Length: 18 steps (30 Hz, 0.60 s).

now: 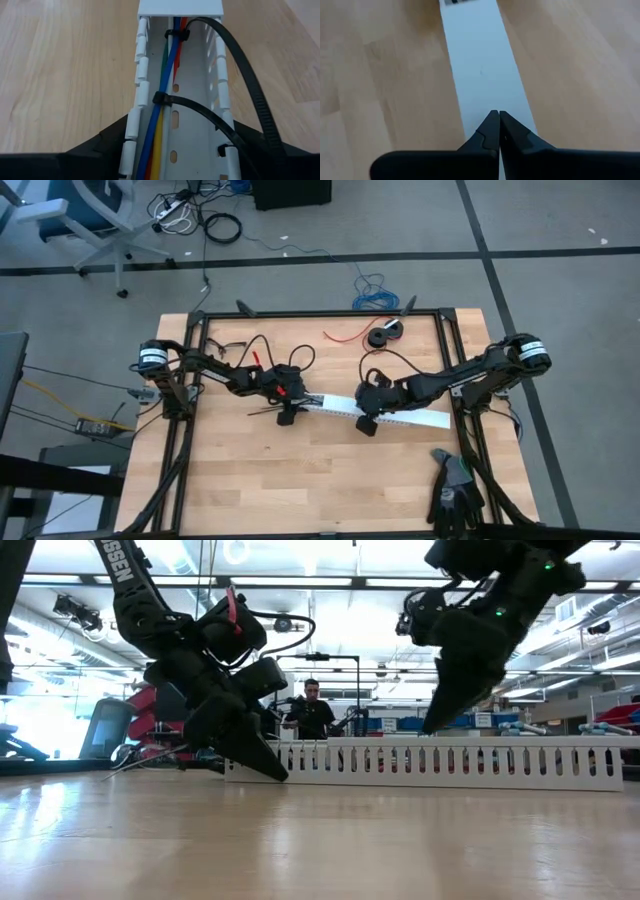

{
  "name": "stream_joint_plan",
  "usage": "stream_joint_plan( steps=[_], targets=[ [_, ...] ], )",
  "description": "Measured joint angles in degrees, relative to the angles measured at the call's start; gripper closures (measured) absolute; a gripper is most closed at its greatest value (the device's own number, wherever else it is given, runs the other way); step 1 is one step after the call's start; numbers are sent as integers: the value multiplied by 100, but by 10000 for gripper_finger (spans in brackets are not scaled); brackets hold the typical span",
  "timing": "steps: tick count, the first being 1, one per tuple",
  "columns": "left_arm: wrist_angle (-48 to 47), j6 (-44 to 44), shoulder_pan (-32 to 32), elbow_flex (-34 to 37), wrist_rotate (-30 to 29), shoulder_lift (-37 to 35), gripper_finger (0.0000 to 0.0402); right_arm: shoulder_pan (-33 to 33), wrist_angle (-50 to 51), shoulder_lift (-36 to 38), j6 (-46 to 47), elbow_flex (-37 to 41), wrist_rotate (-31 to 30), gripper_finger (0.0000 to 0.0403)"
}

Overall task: Ziptie cables
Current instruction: Close the white cable duct

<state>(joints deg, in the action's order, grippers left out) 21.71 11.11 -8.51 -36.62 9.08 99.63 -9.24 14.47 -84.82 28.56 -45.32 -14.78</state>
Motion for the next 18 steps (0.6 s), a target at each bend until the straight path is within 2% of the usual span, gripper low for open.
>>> stream_joint_plan(
  steps=[3,6,10,14,18],
  targets=[
    [8,1,0,0,-2,0,145,-81,39,-77,284,-9,90,403],
    [11,29,0,5,2,0,145,41,-447,-451,329,-36,426,403],
    [21,15,0,7,0,0,145,265,-1442,-1036,19,-63,648,403],
    [29,-68,0,7,4,0,145,455,-2147,-1222,-380,-35,762,403],
    [55,-104,-3,7,-16,0,145,548,-2441,-1238,-658,-26,748,403]
  ],
)
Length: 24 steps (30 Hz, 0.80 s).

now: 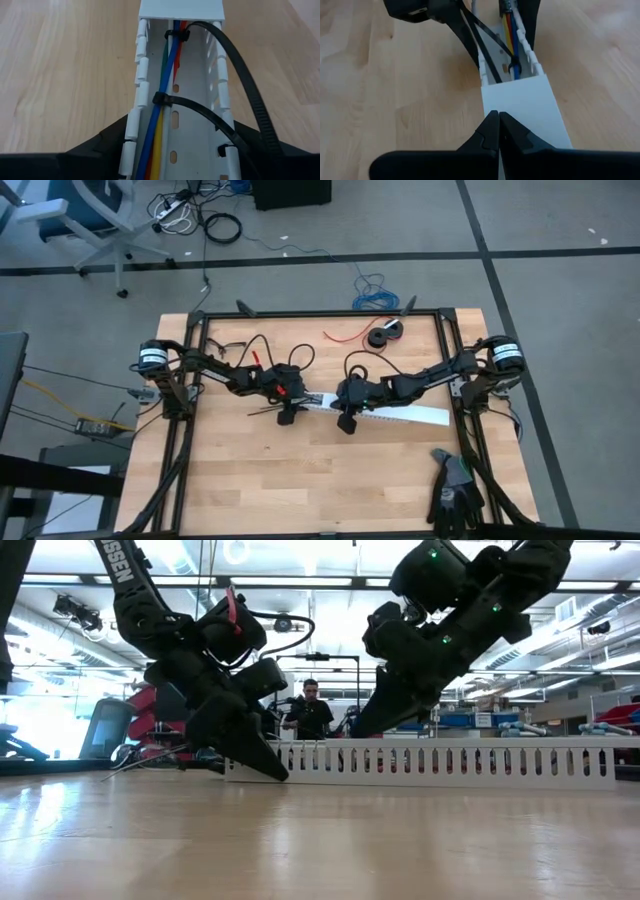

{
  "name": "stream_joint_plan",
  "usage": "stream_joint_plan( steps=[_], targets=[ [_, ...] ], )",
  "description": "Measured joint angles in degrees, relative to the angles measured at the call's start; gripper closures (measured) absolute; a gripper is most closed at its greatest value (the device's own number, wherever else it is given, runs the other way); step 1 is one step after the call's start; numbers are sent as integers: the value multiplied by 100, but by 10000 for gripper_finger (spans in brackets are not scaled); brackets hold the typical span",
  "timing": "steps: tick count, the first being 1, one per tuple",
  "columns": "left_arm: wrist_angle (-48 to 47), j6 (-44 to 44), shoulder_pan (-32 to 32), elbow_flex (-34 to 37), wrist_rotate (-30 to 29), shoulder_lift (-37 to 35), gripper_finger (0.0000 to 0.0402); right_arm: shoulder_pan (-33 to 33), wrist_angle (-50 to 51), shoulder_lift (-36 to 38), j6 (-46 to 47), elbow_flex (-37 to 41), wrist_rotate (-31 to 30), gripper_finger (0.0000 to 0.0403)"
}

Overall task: Ziptie cables
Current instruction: Close the white cable duct

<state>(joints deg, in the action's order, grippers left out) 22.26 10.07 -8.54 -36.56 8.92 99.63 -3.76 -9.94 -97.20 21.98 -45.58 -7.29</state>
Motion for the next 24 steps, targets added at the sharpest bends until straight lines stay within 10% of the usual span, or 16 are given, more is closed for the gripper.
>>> stream_joint_plan(
  steps=[24],
  targets=[
    [804,4,5,-17,88,81,118,5,42,-1,-107,-2,-17,403]
  ],
)
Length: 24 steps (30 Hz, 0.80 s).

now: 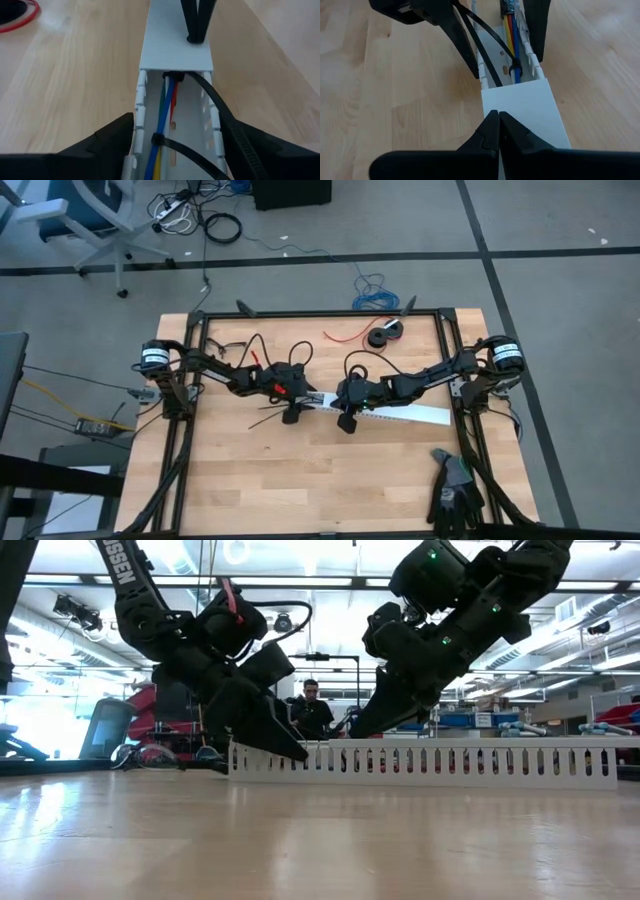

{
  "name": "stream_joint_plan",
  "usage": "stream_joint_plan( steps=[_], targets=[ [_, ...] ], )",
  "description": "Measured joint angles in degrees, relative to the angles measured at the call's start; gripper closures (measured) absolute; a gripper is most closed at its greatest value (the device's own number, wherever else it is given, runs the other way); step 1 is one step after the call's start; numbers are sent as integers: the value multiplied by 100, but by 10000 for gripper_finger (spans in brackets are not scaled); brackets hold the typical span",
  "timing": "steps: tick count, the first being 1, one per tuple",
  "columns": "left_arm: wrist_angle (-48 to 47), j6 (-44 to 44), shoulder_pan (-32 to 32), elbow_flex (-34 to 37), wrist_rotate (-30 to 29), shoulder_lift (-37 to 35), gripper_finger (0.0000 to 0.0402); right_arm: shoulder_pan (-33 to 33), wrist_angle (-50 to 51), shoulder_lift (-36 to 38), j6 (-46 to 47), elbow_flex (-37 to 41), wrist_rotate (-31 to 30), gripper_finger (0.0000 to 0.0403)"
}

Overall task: Ziptie cables
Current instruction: Close the white cable duct

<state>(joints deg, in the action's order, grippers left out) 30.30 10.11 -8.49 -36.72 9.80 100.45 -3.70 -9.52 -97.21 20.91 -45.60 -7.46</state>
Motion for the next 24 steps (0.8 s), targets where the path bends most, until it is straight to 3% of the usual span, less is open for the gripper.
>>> stream_joint_plan(
  steps=[10,24],
  targets=[
    [31,11,0,5,33,82,119,0,7,0,2,2,17,403],
    [45,-4,4,-27,33,142,157,0,10,2,12,2,16,403]
  ],
)
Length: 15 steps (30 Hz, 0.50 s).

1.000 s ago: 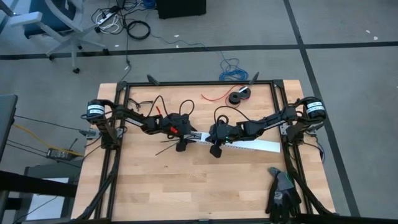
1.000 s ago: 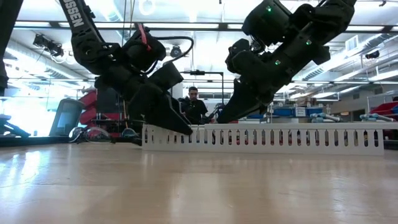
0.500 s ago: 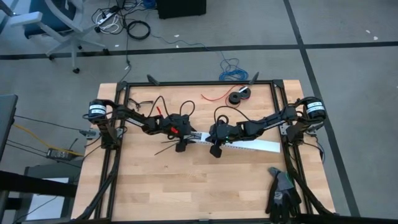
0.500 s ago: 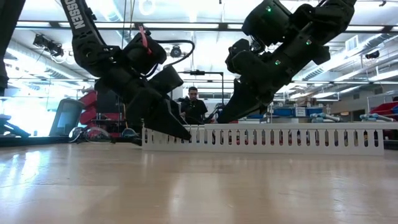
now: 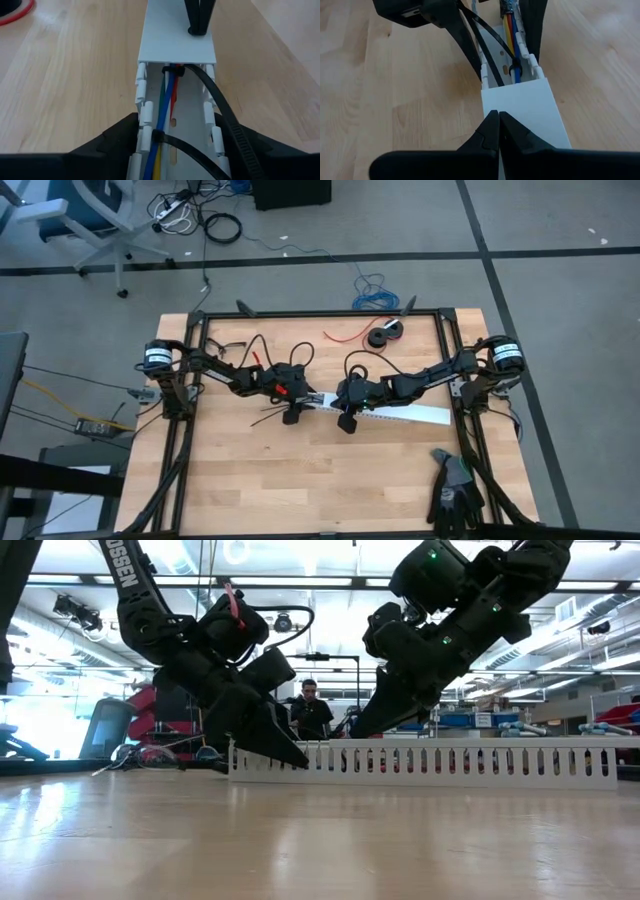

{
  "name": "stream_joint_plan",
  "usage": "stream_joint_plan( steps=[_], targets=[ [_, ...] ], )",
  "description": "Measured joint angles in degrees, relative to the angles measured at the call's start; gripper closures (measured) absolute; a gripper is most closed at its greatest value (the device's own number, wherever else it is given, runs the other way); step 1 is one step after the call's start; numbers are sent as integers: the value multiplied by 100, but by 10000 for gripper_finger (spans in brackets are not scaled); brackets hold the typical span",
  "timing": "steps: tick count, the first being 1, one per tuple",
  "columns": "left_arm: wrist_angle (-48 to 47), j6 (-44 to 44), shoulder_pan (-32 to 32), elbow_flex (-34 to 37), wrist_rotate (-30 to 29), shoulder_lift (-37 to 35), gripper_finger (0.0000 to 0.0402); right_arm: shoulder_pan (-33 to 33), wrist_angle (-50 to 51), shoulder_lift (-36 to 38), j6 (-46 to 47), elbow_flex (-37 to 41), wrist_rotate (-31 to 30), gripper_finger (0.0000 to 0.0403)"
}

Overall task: Ziptie cables
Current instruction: Close the white cable duct

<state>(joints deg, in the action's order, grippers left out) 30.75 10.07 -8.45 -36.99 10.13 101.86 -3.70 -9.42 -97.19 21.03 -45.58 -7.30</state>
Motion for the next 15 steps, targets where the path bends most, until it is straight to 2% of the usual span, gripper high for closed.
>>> stream_joint_plan(
  steps=[8,11,15],
  targets=[
    [-63,-88,0,-17,1,-2,158,-152,124,422,-265,31,-134,403],
    [-66,-142,0,-17,2,-2,158,-247,612,780,-151,23,-190,403],
    [-74,-144,0,-17,0,-2,158,-415,1762,1130,374,20,-239,403]
  ],
)
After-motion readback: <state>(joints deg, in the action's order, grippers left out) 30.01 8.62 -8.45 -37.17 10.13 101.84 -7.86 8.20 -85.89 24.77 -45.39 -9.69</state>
